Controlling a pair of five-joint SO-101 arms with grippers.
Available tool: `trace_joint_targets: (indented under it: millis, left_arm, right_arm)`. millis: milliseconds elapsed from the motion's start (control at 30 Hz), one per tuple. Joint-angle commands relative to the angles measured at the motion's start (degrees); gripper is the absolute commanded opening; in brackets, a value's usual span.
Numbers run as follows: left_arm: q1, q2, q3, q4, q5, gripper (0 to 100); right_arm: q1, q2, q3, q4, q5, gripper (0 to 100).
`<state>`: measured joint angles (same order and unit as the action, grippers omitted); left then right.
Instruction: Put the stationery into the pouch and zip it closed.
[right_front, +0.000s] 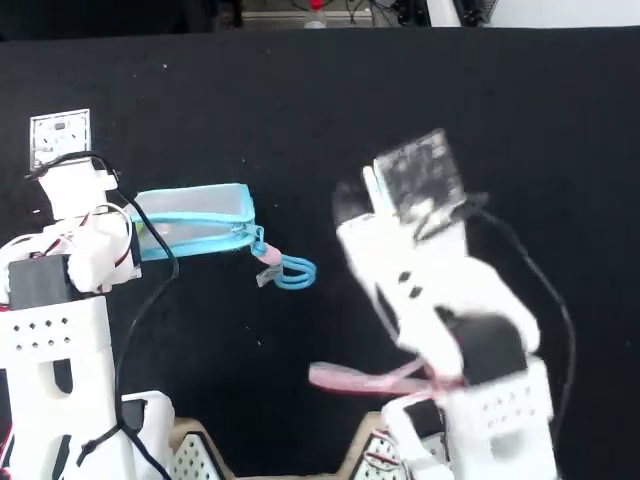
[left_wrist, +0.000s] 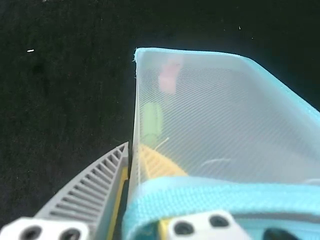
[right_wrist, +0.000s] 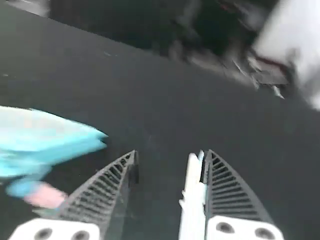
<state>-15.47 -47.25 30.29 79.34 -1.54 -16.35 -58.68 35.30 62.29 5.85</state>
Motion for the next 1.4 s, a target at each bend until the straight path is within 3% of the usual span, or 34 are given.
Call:
trace_joint_targets:
  millis: [0, 533, 800, 967, 1067, 1200, 1367]
  left_arm:
    - [-0.48, -0.79, -0.04, -0.53, 0.79, 3]
    - [-0.84, -0.79, -0.04, -0.26, 0.79, 3]
    - [-0.84, -0.79, -0.04, -0.18, 0.79, 3]
    - [-0.84, -0.79, -0.04, -0.18, 0.79, 3]
    - [-0.84, -0.79, -0.04, -0.18, 0.7, 3]
    - [-0.84, -0.79, -0.04, -0.18, 0.7, 3]
    - [-0.84, -0.79, -0.04, -0.18, 0.7, 3]
  right_arm:
    - [11.08, 10.24, 1.45, 0.35, -0.44, 20.4]
    - [22.77, 56.48, -13.85, 0.7, 0.09, 20.1]
    - [23.12, 74.68, -24.75, 0.7, 3.78, 20.1]
    - [24.53, 81.45, -29.76, 2.9, 4.13, 20.0]
    - [26.29, 83.65, -32.4, 5.71, 4.75, 14.2]
    - [28.31, 84.44, -33.27, 7.12, 11.34, 0.5]
    - [30.86, 84.44, -35.56, 7.3, 16.62, 1.1]
